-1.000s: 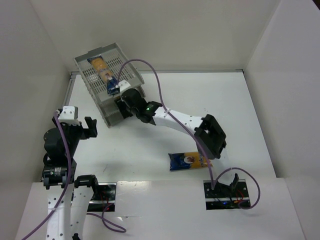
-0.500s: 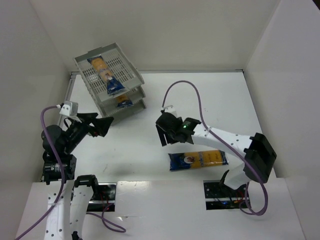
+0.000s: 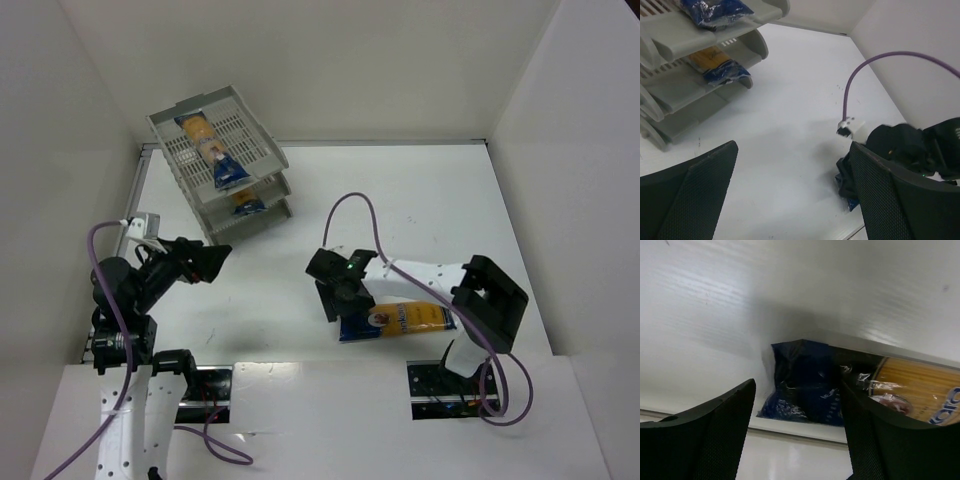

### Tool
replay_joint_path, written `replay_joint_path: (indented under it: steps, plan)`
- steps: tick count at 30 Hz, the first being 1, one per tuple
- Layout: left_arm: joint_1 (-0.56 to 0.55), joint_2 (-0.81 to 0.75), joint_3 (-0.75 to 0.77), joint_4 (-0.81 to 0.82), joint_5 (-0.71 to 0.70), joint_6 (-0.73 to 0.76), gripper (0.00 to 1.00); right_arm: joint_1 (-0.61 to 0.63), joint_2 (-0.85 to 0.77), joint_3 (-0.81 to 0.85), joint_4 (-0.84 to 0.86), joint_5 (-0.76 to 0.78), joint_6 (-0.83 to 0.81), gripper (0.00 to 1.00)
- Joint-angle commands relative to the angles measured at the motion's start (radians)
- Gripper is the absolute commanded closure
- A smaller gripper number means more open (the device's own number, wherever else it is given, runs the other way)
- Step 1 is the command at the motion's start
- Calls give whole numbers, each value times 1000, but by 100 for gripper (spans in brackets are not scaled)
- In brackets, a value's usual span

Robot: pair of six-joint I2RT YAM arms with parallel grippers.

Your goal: Place and organize the pasta boxes and bags onto the shelf

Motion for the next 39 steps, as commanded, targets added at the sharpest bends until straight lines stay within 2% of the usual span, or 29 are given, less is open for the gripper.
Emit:
replay_joint_path:
  steps: [1,5,8,9,10,11,15,18,21,22,24,25,26,27,28,30,33,35,36,39]
  plan:
    - [12,-11,-19,-9,23,-30,0,71,78,5,-7,-42,16,27]
    - [12,-20,-19,-9,23,-30,0,116,190,-4,-7,-52,25,27]
    - [12,-20,-19,-9,23,-30,0,125,217,-13,8,-53,25,54]
    - [12,-20,-19,-9,23,-30,0,125,217,-13,34,-53,16,82]
    - [12,-20,-19,-9,14,-30,0,125,217,-13,50,-53,16,97]
    - [12,-20,-19,-9,14,-30,0,125,217,-13,63,-53,6,100]
    - [12,-20,-19,-9,14,-30,0,125,175,37,193,-74,-65,100]
    - [12,-20,-19,-9,14,-19,0,125,164,160,260,-74,-129,100]
    - [12,-20,-19,0,5,-10,0,125,238,341,324,-83,-197,100]
    - [12,-20,-10,0,4,0,0,125,293,440,346,-98,-244,100]
    - [12,-20,-10,0,-5,11,0,125,348,534,355,-156,-283,100]
    - [12,-20,2,0,-5,23,0,125,368,616,366,-166,-307,98]
    - [12,-20,17,-9,-5,40,0,125,397,648,357,-166,-307,75]
    - [12,-20,27,-20,-5,51,0,125,398,668,357,-152,-323,8]
    - [12,-20,36,-20,-18,51,0,125,398,668,357,-143,-333,0]
    - [12,-6,51,-45,-28,51,0,125,335,612,373,-114,-369,0]
    - [12,5,74,-14,39,62,0,125,232,454,418,-50,-432,0]
    - [12,14,128,-14,70,146,0,114,206,378,427,15,-482,0]
    - [12,14,152,-14,55,192,0,105,206,363,427,45,-540,0]
    - [1,14,229,-51,-150,366,0,65,239,352,436,78,-672,0]
